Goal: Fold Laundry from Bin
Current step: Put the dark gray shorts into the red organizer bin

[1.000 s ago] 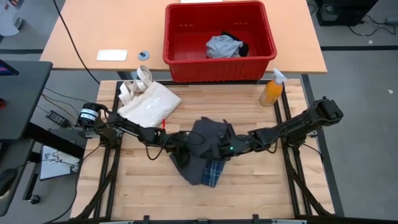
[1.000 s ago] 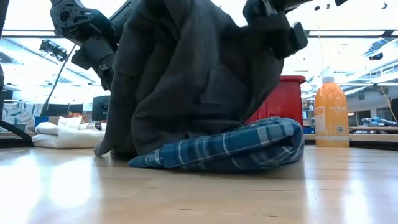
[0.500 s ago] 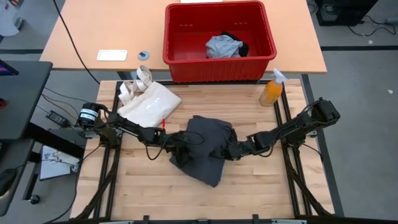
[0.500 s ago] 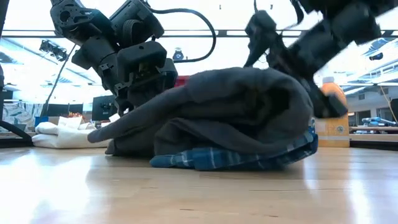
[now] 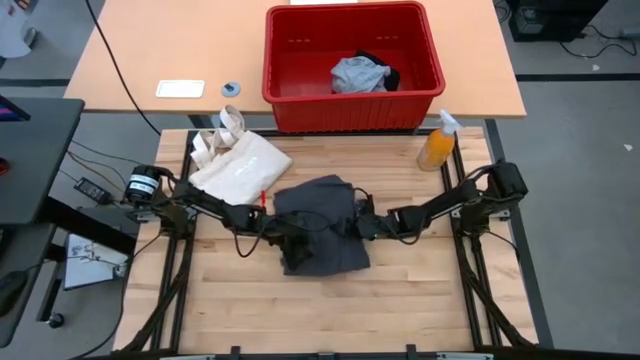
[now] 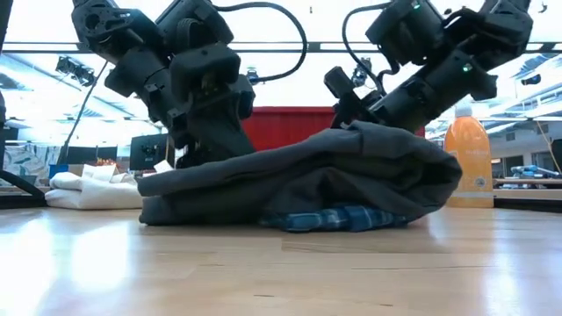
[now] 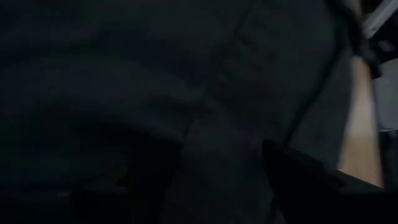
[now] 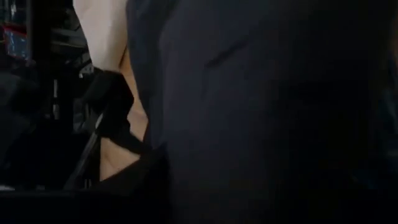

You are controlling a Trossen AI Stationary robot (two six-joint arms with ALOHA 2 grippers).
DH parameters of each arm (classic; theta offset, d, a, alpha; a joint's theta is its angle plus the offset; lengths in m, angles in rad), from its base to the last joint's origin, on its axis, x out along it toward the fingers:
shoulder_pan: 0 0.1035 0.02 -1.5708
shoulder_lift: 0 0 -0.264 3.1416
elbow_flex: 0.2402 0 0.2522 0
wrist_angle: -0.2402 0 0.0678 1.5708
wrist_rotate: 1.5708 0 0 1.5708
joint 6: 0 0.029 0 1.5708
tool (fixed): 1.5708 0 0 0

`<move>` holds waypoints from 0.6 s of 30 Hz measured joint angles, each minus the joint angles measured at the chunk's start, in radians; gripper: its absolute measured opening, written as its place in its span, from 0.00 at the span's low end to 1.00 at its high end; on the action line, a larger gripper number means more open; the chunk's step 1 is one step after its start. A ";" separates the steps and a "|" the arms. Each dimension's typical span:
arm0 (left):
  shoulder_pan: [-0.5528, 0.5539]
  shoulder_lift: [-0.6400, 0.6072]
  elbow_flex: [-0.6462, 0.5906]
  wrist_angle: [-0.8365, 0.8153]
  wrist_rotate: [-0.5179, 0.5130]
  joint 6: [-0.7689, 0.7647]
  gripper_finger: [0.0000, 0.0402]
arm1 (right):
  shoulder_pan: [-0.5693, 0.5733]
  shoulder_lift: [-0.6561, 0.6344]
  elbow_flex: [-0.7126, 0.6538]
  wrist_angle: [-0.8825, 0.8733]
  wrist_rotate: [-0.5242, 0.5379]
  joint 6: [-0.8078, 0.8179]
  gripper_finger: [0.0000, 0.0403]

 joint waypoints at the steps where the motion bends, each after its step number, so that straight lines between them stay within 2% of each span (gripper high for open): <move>1: 0.002 -0.008 0.004 -0.005 0.016 -0.008 0.64 | -0.005 -0.005 0.000 -0.004 -0.007 -0.010 0.53; 6: 0.025 -0.088 0.032 -0.053 0.072 -0.019 0.59 | -0.025 -0.021 0.000 0.005 -0.086 -0.068 0.12; 7: 0.029 -0.116 0.037 -0.076 0.075 -0.013 0.58 | -0.027 -0.028 0.000 0.015 -0.105 -0.084 0.08; 14: 0.052 -0.317 0.050 -0.156 0.066 0.010 0.48 | -0.029 -0.143 0.005 0.052 -0.142 -0.146 0.09; 18: 0.062 -0.419 0.051 -0.174 -0.009 0.017 0.46 | -0.042 -0.245 0.005 0.047 -0.146 -0.200 0.09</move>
